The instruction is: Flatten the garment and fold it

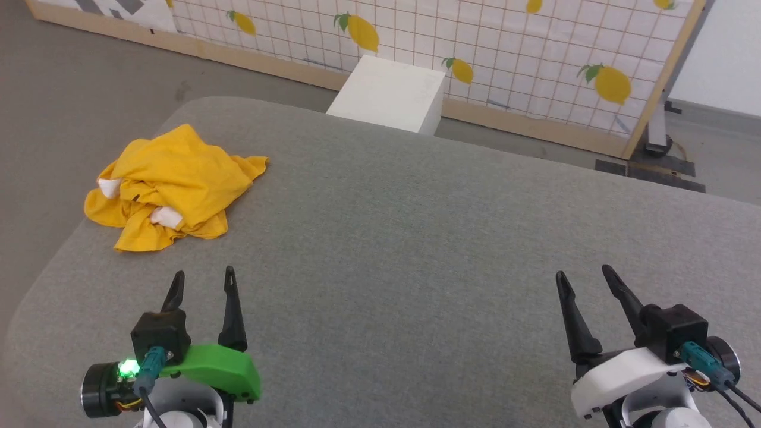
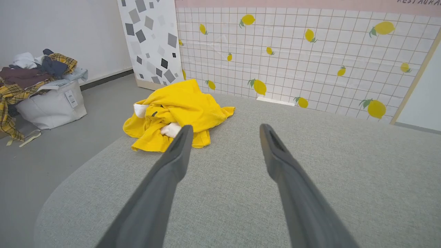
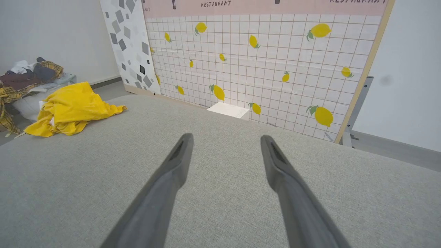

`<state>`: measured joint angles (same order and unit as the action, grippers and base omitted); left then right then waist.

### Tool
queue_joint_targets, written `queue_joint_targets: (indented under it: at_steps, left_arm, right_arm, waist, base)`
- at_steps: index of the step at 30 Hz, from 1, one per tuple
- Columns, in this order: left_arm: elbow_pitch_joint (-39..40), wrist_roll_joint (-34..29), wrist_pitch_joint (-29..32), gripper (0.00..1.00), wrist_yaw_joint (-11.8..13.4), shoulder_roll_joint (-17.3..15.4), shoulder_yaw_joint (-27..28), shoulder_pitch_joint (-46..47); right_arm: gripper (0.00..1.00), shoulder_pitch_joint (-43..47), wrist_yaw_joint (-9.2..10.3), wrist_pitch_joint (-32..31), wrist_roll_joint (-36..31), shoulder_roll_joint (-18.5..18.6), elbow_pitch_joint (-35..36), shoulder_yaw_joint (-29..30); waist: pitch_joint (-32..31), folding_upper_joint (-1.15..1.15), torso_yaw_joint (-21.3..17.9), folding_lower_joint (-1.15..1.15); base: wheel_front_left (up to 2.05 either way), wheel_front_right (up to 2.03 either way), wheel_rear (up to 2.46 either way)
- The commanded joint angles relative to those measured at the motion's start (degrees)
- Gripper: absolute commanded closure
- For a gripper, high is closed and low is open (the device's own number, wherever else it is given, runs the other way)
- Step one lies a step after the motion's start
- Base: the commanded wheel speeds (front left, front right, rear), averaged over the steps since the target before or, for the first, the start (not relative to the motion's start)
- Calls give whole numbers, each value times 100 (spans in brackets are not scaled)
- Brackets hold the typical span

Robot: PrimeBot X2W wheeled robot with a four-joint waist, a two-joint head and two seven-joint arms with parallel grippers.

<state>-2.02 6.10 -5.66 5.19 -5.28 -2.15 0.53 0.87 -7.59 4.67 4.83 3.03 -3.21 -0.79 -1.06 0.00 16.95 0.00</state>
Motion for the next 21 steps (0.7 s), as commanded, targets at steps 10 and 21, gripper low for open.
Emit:
queue_joint_targets:
  at_steps: [10, 21]
  left_arm:
    - [42, 181, -166, 0, 167, -121, -12, -190]
    - [91, 314, -282, 0, 329, -179, -63, -253]
  right_arm:
    - [0, -133, 5, 140, 137, -8, -75, -32]
    - [0, -157, 6, 230, 233, -9, -122, -57]
  waist:
    - [14, 0, 339, 0]
    - [29, 0, 643, 0]
  base:
    - [0, 0, 0]
    - [0, 0, 0]
